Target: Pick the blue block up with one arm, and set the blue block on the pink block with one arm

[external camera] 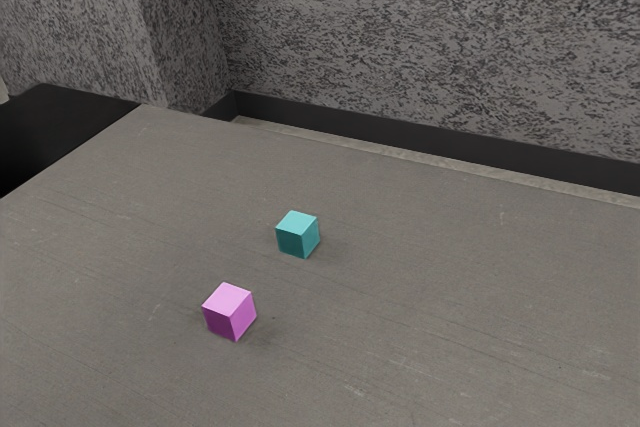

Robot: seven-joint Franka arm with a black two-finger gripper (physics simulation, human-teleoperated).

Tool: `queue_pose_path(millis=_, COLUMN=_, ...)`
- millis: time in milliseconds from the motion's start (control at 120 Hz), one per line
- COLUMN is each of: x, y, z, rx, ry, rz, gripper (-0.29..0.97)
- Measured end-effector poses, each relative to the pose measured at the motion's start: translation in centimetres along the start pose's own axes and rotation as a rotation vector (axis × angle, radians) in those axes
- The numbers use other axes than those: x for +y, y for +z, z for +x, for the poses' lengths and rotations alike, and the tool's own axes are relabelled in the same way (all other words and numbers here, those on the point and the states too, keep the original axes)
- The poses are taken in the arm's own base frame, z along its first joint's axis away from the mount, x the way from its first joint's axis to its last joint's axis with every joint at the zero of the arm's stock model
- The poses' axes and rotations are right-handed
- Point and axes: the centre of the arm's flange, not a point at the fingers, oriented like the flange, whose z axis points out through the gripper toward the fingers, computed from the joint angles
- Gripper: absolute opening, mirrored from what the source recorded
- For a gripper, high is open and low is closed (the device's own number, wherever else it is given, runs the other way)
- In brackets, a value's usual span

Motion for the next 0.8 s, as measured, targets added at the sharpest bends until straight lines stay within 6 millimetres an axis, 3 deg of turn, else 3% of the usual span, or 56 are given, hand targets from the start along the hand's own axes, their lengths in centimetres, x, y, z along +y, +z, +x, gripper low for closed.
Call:
queue_pose_path(millis=83, x=-0.4, y=1.0, z=0.3, rx=-0.027, ry=-0.003, rz=0.001, gripper=0.68)
queue_pose_path(millis=183, x=-0.8, y=6.8, z=0.9, rx=-0.137, ry=-0.008, rz=0.021, gripper=0.68)
queue_pose_path(millis=275, x=-2.1, y=11.6, z=-1.4, rx=-0.209, ry=-0.046, rz=0.056, gripper=0.68)
queue_pose_path(millis=317, x=-2.9, y=14.8, z=-3.5, rx=-0.266, ry=-0.07, rz=0.065, gripper=0.68)
queue_pose_path(millis=392, x=-2.7, y=23.4, z=-7.1, rx=-0.412, ry=-0.099, rz=0.056, gripper=0.68)
queue_pose_path(millis=433, x=-2.5, y=26.7, z=-8.6, rx=-0.458, ry=-0.128, rz=0.05, gripper=0.68)
queue_pose_path(millis=467, x=-2.4, y=28.2, z=-9.4, rx=-0.476, ry=-0.15, rz=0.042, gripper=0.68)
queue_pose_path(millis=608, x=-1.8, y=32.5, z=-8.2, rx=-0.426, ry=-0.135, rz=0.003, gripper=0.68)
queue_pose_path(millis=692, x=-1.4, y=39.6, z=-9.3, rx=-0.446, ry=-0.125, rz=-0.025, gripper=0.68)
queue_pose_path(millis=800, x=-0.4, y=45.6, z=-9.6, rx=-0.405, ry=-0.098, rz=-0.047, gripper=0.68)
